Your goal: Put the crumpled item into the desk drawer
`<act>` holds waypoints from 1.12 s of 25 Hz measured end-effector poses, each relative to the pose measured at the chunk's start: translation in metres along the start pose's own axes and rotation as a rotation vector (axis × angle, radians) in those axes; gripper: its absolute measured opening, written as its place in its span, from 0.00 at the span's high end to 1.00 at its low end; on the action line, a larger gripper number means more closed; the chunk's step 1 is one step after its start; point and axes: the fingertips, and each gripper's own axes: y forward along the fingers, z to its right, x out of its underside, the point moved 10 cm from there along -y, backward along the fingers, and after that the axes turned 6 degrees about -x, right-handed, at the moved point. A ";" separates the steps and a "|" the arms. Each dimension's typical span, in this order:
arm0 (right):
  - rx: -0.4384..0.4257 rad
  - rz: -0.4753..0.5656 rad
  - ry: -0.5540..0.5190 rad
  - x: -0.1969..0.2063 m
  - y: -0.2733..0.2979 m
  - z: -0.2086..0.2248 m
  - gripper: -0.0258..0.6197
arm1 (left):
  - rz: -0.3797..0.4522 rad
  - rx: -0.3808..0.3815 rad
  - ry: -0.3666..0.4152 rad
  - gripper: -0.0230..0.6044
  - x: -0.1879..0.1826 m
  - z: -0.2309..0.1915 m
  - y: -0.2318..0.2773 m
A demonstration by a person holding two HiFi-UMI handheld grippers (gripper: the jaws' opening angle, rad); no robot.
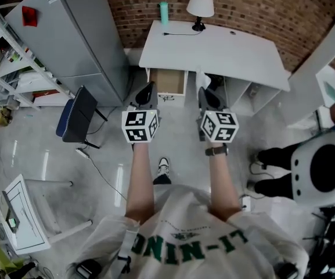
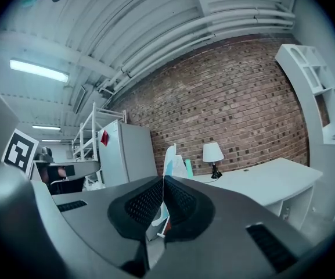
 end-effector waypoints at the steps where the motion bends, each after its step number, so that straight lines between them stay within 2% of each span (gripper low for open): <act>1: 0.001 -0.001 -0.003 -0.003 0.012 -0.001 0.96 | -0.001 0.005 -0.003 0.97 -0.002 -0.008 0.010; 13: 0.045 -0.052 -0.007 -0.001 0.134 -0.005 0.96 | -0.044 0.089 -0.018 0.97 0.010 -0.096 0.110; 17: 0.069 -0.086 -0.005 0.014 0.158 -0.006 0.96 | -0.070 0.138 -0.009 0.97 0.028 -0.112 0.132; 23: 0.093 -0.138 0.012 0.032 0.180 0.004 0.96 | -0.087 0.153 -0.047 0.97 0.045 -0.132 0.155; 28: 0.058 -0.194 -0.002 0.054 0.211 0.011 0.96 | -0.096 0.153 -0.056 0.97 0.062 -0.141 0.180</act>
